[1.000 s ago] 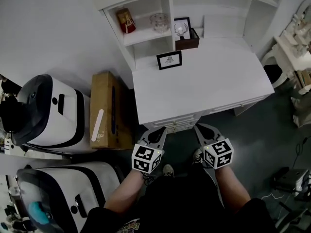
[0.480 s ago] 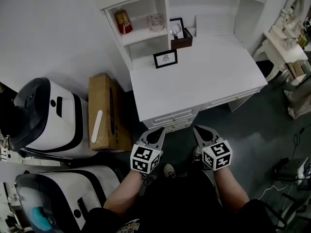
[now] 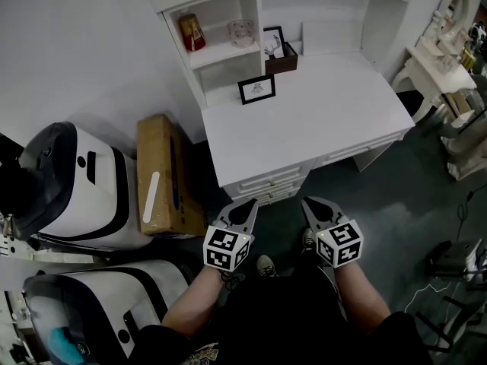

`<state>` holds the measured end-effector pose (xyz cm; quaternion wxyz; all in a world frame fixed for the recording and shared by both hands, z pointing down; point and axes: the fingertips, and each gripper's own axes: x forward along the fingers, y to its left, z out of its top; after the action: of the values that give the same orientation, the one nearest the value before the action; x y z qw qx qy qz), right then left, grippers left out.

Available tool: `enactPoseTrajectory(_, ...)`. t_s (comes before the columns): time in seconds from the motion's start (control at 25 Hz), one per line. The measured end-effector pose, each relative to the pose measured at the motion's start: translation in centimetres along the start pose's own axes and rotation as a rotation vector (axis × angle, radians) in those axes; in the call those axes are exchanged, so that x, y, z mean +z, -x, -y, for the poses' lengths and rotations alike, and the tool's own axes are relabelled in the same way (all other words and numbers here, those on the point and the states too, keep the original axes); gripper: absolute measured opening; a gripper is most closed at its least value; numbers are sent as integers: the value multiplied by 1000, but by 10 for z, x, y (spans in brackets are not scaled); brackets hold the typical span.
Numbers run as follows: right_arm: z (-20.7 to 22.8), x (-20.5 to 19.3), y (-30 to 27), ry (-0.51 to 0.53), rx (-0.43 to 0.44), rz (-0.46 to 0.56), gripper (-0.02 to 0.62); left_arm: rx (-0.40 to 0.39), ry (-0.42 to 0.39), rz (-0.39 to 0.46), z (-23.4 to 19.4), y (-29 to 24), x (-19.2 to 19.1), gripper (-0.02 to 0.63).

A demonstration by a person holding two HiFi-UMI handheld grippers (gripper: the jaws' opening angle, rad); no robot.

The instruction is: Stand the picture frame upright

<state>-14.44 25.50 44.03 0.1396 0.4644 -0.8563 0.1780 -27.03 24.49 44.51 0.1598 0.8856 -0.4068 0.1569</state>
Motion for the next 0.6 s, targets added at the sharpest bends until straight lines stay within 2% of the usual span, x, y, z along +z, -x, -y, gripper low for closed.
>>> enactPoseTrajectory(0.6,-1,6,1,6,-24,13,3,-26,-19,5,-2,-2,5,6)
